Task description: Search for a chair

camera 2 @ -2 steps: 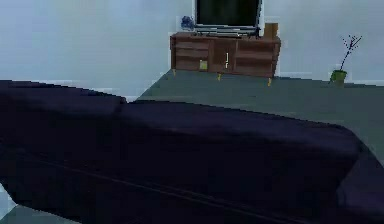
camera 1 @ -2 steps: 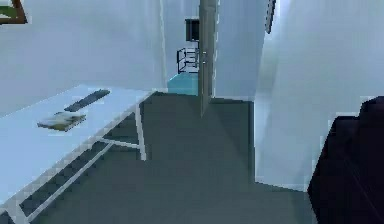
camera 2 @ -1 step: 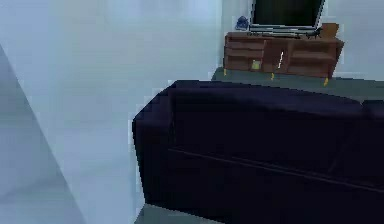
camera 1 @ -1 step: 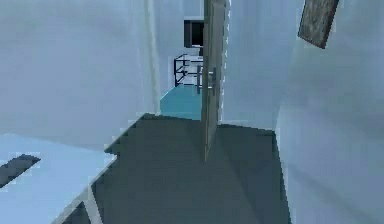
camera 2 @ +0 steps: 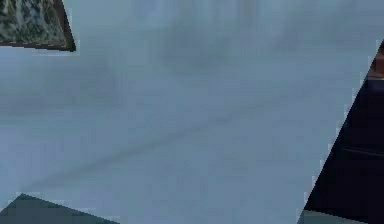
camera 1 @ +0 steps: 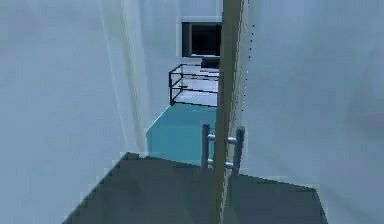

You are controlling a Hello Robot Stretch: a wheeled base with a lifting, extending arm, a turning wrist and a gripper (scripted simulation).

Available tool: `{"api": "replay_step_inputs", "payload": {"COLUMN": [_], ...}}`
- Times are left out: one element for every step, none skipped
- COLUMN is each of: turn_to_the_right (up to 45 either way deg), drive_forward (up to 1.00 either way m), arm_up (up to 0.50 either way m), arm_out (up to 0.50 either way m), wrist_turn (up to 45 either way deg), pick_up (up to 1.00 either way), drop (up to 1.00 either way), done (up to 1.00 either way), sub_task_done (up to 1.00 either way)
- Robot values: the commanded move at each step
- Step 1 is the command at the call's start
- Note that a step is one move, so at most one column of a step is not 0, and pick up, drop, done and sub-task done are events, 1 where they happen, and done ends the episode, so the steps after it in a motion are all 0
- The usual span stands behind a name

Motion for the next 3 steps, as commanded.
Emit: {"api": "replay_step_inputs", "payload": {"turn_to_the_right": [0.0, -45.0, -21.0], "drive_forward": [0.15, 0.00, 0.00], "arm_up": [0.00, 0.00, 0.00], "arm_out": [0.00, 0.00, 0.00], "wrist_turn": [0.0, 0.0, 0.0], "pick_up": [0.00, 0.00, 0.00], "drop": [0.00, 0.00, 0.00], "done": [0.00, 0.00, 0.00], "sub_task_done": [0.00, 0.00, 0.00]}}
